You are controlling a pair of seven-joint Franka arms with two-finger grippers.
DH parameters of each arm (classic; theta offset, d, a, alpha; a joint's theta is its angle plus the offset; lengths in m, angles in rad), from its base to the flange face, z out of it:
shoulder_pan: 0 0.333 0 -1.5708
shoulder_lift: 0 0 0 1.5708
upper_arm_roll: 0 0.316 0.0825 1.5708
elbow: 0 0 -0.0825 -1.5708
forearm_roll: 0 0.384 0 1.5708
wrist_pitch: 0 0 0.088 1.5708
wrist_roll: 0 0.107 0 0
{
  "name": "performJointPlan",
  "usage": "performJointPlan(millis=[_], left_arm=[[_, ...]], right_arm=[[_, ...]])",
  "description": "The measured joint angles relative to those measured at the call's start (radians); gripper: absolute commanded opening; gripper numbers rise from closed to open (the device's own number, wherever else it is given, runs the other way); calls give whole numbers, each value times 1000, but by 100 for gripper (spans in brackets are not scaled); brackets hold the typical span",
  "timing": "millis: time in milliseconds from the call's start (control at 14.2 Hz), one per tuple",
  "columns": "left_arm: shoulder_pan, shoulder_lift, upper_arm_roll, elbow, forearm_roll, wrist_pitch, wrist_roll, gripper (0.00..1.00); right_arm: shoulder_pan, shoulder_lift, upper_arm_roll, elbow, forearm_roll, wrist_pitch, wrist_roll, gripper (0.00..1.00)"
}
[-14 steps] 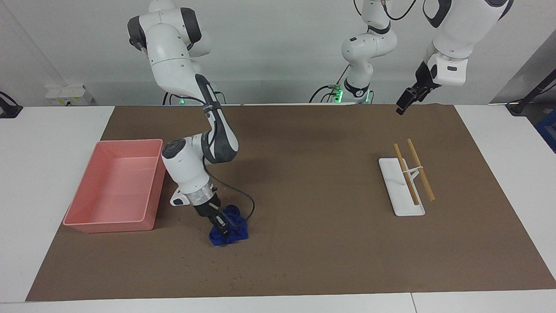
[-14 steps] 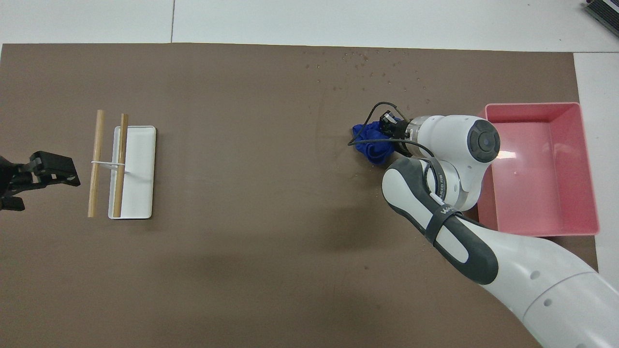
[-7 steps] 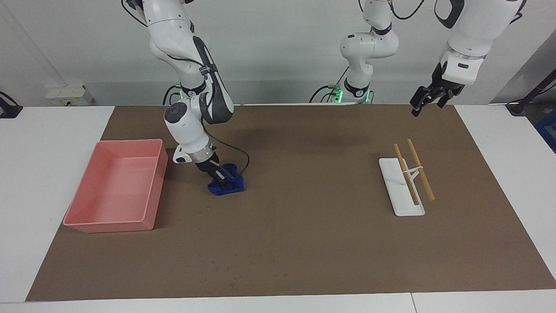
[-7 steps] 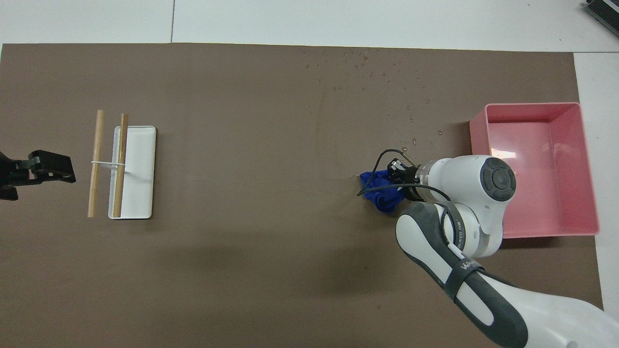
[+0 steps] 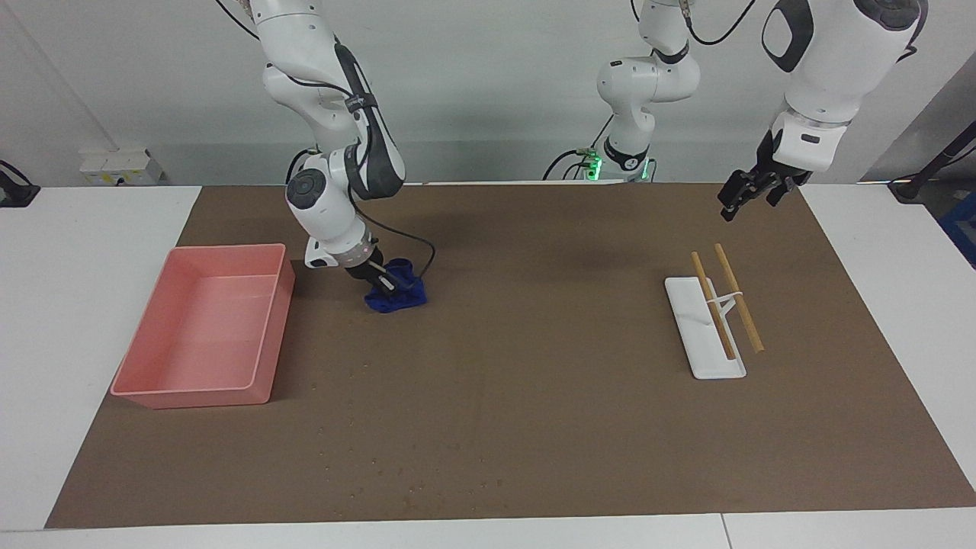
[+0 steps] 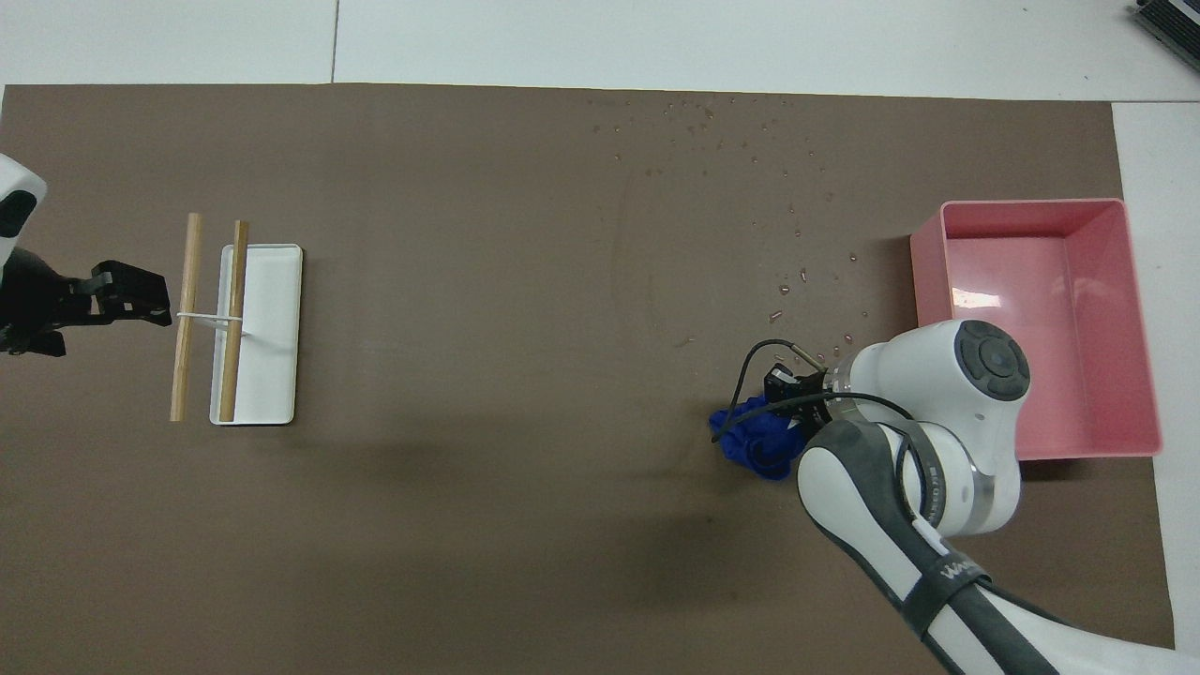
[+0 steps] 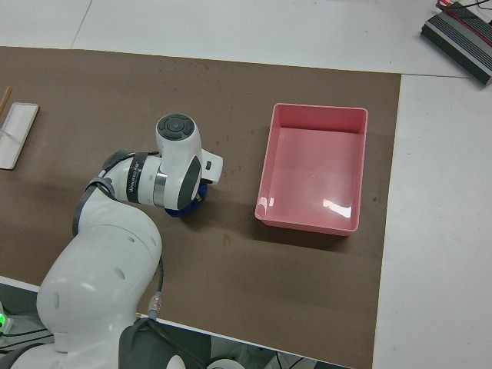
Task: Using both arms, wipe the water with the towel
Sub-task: 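Wipe the towel across the wet table area with the right gripper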
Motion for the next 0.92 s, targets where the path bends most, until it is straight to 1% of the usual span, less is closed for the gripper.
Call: performJointPlan(millis=[141,282,423,493,634,705,775,916], left_arm=[[-2,12,0,0,6,-1,3,100],[-4,12,-2,0,6,-1,3,100],[-5,12,-2,0,6,-3,3,100],[-5,12,-2,-1,6,-4,3,100],[-5,12,-2,-1,6,-4,3,100],[-5,12,-3,-1,6,-4,5,100],[-5,12,-3,-1,6,-4,18,100],[-6,12,-4,-1,6,-4,100,100]], right_arm=[[-30,-38,-2,58,-11,-28,-6,0],[-65,-53,-4,160,-43,-43,-7,0],[-85,-41,-6,267,-47,-35,-14,0],[-89,-23,-6,315,-47,1,-17,0],[-92,43,-6,397,-48,137,-24,0],[-92,90,-7,440,-48,201,-31,0],[-93,149,-7,491,-48,255,-44,0],[-97,280,-7,606,-48,320,-68,0]])
